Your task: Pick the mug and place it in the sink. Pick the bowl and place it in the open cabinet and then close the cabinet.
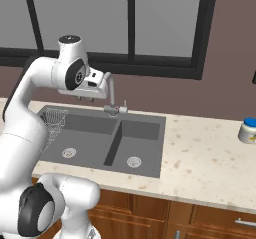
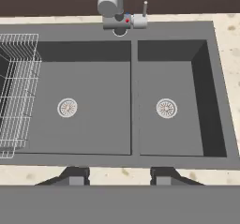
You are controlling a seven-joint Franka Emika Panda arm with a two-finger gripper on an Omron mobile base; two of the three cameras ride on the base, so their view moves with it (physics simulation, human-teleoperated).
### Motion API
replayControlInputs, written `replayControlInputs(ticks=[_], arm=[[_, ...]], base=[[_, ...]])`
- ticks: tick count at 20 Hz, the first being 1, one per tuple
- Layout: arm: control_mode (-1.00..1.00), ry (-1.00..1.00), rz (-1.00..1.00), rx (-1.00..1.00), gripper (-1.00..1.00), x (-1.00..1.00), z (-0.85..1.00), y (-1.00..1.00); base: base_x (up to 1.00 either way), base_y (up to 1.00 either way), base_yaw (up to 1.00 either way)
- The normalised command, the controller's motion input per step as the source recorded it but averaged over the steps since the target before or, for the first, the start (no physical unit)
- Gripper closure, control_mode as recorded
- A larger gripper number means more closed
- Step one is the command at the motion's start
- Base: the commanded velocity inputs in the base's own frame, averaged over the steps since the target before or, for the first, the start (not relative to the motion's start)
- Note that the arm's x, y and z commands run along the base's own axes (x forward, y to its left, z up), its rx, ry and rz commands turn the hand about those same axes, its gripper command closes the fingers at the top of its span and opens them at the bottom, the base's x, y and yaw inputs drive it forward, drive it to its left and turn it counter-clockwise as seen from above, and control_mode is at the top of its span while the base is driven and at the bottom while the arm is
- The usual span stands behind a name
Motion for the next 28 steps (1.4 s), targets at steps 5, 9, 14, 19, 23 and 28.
replayControlInputs(ticks=[5,9,14,19,23,28], arm=[[-1.00,0.00,0.00,0.00,-1.00,-0.03,0.00,0.30],[-1.00,0.00,0.00,0.00,-1.00,-0.23,0.00,0.41],[-1.00,0.00,-0.06,0.02,-1.00,-0.61,-0.04,0.12],[-1.00,0.00,-0.18,0.03,-1.00,-0.74,-0.18,0.07],[-1.00,0.00,-0.15,0.01,-1.00,-0.77,-0.15,0.12],[-1.00,0.00,-0.11,0.01,-1.00,-0.61,-0.11,0.37]], base=[[0.00,0.00,0.00],[0.00,0.00,0.00],[0.00,0.00,0.00],[0.00,0.00,0.00],[0.00,0.00,0.00],[0.00,0.00,0.00]])
